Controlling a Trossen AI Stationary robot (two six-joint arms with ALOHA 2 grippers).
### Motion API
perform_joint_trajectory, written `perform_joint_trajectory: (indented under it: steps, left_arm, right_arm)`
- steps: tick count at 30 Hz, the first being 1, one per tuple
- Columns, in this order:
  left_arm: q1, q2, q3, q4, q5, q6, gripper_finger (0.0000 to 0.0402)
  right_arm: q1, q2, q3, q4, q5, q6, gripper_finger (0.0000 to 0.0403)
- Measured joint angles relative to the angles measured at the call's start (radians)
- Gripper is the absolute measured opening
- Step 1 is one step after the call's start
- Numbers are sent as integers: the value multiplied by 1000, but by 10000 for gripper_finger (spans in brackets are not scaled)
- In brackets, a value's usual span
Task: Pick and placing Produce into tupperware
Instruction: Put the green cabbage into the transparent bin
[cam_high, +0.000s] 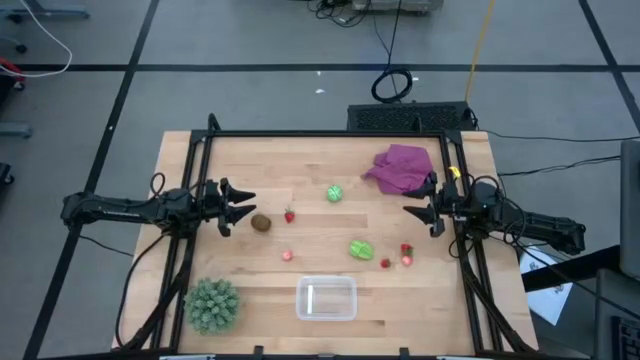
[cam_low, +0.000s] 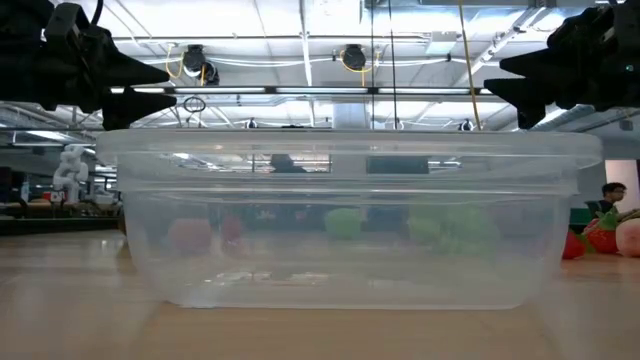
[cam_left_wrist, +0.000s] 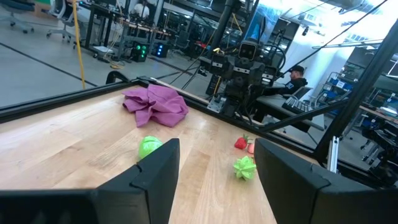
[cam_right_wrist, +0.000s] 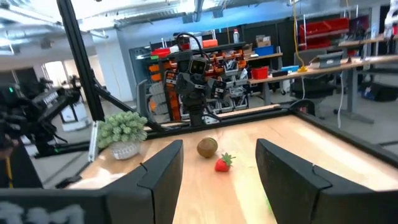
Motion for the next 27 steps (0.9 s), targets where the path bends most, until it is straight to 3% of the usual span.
perform_joint_trajectory:
  steps: [9,19,23,27]
  left_arm:
    - [0,0,0,0,0,-29,212]
    - [0,0,0,0,0,-25,212]
    - [0,0,19,-13,0,-17,212]
    - [0,0,84,-31,1,46,212]
  right_arm:
    - [0,0,0,57,0,36,194]
    - [0,12,7,347,3,26,194]
    - [0,111,59,327,4,-56,194]
    - [0,310,192,344,4,-152,194]
